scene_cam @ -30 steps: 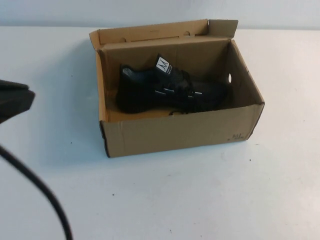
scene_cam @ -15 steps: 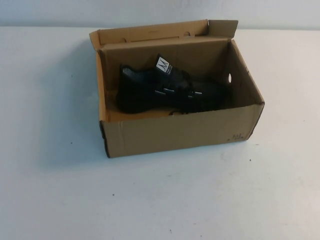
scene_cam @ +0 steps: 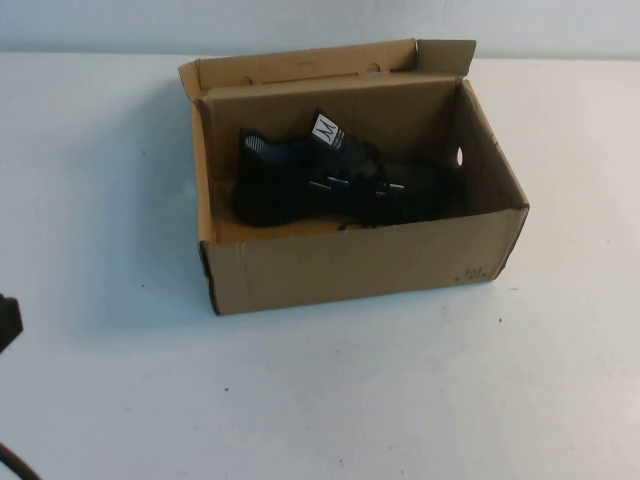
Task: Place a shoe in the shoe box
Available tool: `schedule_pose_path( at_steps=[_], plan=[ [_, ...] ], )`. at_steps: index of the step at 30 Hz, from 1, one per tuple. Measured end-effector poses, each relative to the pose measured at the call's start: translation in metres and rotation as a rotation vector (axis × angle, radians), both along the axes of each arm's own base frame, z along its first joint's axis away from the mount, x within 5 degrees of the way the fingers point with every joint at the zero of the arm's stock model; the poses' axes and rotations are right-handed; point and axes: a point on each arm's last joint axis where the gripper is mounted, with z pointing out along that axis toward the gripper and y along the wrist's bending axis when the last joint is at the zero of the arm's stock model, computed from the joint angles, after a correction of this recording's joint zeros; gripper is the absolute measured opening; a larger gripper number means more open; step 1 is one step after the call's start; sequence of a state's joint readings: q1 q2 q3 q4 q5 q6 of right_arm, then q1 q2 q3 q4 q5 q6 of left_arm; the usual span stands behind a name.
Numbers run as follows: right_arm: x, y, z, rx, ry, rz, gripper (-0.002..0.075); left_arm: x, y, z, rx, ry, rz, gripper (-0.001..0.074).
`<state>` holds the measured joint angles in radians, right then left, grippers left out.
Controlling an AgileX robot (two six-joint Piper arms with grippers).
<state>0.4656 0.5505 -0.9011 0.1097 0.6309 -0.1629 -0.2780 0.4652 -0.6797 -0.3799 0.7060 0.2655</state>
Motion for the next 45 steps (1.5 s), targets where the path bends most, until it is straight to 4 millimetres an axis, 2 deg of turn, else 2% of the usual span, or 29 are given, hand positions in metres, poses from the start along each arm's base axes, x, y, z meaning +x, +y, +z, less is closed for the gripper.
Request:
schedule_pose_path(
  at_steps=[4,7,10,21,27,32,36,39,45],
  plan=[
    [-0.008,-0.004,-0.065,0.030,0.015,-0.013,-0.0016,0.005,0.000,-0.013,0.001,0.013,0.015,-0.0001],
    [-0.012,-0.007,-0.093,0.043,0.006,-0.023,-0.0016,0.006,0.000,-0.013,-0.003,0.003,0.021,-0.0001],
    [-0.012,-0.008,-0.107,0.044,0.011,-0.027,-0.0016,0.006,0.000,-0.013,-0.005,0.001,0.022,-0.0001],
    [-0.009,-0.006,-0.135,0.014,0.082,-0.030,-0.0016,0.006,0.000,-0.013,-0.004,-0.004,0.024,-0.0001],
    [-0.009,-0.006,-0.143,-0.004,0.115,-0.027,-0.0016,0.007,0.000,-0.013,-0.006,-0.008,0.028,-0.0001],
    [-0.010,-0.006,-0.146,-0.020,0.144,-0.021,-0.0016,-0.008,0.006,-0.027,0.011,-0.056,0.039,-0.0001],
    [-0.010,-0.006,-0.146,-0.022,0.147,-0.021,-0.0016,-0.019,0.019,-0.046,0.143,-0.156,0.092,-0.0001],
    [-0.010,-0.006,-0.146,-0.022,0.147,-0.021,-0.0016,-0.021,0.027,-0.072,0.205,-0.224,0.156,-0.0001],
    [-0.010,-0.006,-0.146,-0.022,0.147,-0.021,-0.0016,-0.018,0.031,-0.129,0.086,-0.376,0.259,-0.0001]
  ],
)
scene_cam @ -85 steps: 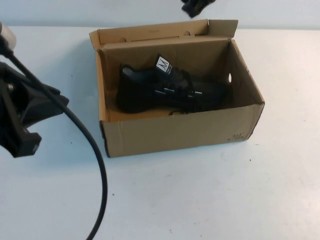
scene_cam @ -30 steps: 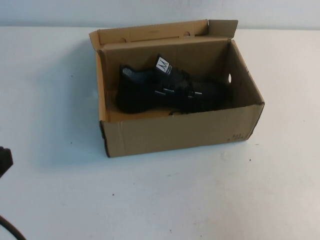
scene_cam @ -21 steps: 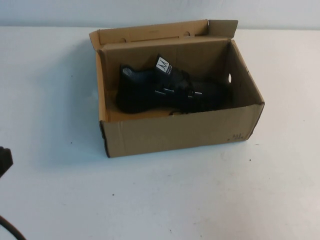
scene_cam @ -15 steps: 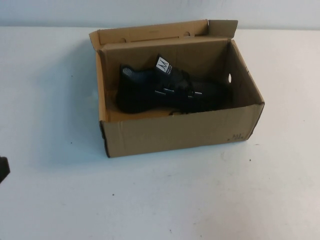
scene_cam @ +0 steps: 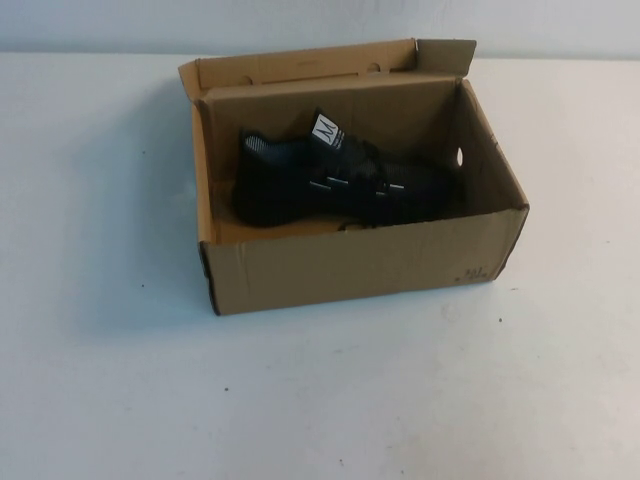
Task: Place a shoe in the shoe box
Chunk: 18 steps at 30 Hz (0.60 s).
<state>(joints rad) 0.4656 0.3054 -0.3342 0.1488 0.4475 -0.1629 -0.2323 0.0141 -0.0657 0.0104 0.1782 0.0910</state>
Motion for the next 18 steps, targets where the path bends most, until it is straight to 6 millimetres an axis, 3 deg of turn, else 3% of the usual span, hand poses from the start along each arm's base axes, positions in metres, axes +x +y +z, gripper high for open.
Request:
schedule_pose_path(
  at_steps=[2,8,18],
  plan=[
    [0.000,0.000,0.000,-0.001,0.001,0.000,-0.0016,0.002,0.000,-0.020,-0.006,0.030,0.015,-0.0001],
    [0.000,0.000,-0.001,-0.005,0.010,0.002,-0.0016,-0.001,0.002,-0.045,-0.017,0.242,0.058,-0.0001],
    [-0.001,0.000,-0.003,-0.012,0.024,0.005,-0.0016,-0.002,0.003,-0.048,-0.010,0.283,0.069,-0.0001]
  ],
)
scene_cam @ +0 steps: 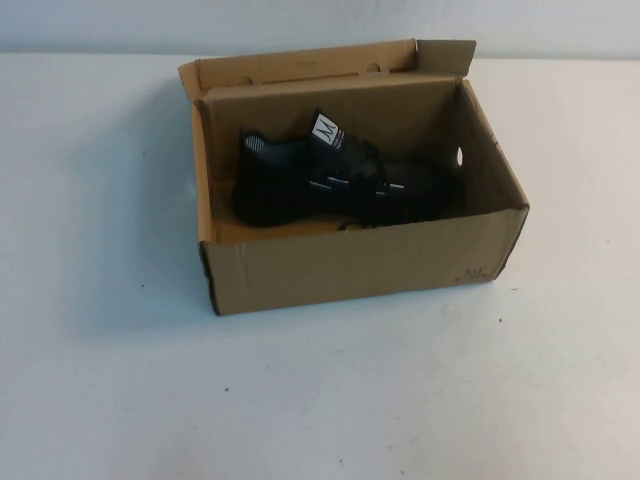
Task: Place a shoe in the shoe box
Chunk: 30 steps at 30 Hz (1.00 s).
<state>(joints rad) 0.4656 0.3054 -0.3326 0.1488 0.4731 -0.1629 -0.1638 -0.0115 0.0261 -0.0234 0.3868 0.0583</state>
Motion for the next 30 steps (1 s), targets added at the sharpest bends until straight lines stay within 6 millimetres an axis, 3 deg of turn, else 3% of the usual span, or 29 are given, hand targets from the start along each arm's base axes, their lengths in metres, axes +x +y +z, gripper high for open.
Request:
schedule_pose_path(
  at_steps=[15,26,30],
  plan=[
    [-0.002,-0.002,0.001,0.014,-0.009,-0.021,-0.0016,0.000,0.000,0.000,0.000,0.000,0.002,-0.0001],
    [-0.029,-0.026,0.013,0.137,-0.211,-0.347,-0.0016,0.000,0.000,0.000,0.006,-0.001,0.000,-0.0001],
    [-0.030,-0.030,0.007,0.152,-0.300,-0.444,-0.0016,0.000,0.000,0.000,0.008,-0.001,0.000,-0.0001]
  ],
)
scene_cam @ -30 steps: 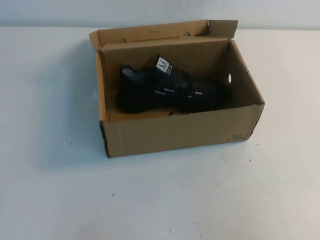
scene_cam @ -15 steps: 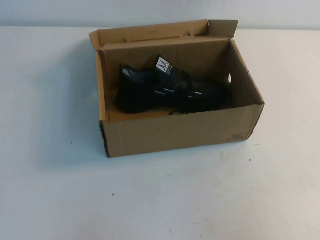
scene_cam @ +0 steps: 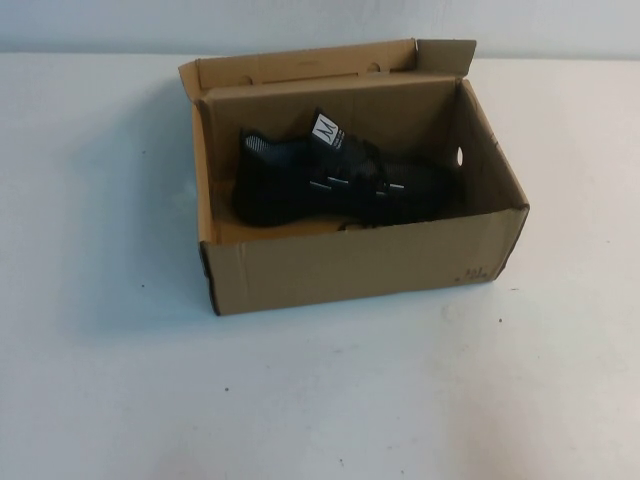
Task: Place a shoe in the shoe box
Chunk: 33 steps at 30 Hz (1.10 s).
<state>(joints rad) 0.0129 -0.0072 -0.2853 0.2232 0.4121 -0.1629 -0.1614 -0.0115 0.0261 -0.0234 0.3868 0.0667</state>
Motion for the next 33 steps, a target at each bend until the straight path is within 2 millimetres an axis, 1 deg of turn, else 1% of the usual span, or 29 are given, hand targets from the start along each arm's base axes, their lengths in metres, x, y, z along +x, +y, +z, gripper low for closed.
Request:
schedule_pose_path(
  at_steps=[3,8,11,18,33],
  plan=[
    [0.010,-0.004,-0.020,0.027,-0.029,-0.057,-0.0016,0.000,0.000,0.000,0.000,0.000,0.000,-0.0001],
    [0.023,-0.008,-0.068,0.068,-0.002,-0.106,-0.0016,0.000,0.000,0.000,0.000,0.001,0.000,-0.0001],
    [0.024,-0.007,-0.079,0.059,0.053,-0.098,-0.0016,0.000,0.000,0.000,0.000,0.001,0.000,-0.0001],
    [0.020,-0.002,-0.098,0.017,0.263,-0.040,-0.0016,0.000,0.000,0.000,0.002,0.000,-0.001,-0.0001],
    [0.020,-0.001,-0.100,0.018,0.283,-0.035,-0.0016,0.000,0.000,0.000,0.004,0.000,-0.001,-0.0001]
  ],
)
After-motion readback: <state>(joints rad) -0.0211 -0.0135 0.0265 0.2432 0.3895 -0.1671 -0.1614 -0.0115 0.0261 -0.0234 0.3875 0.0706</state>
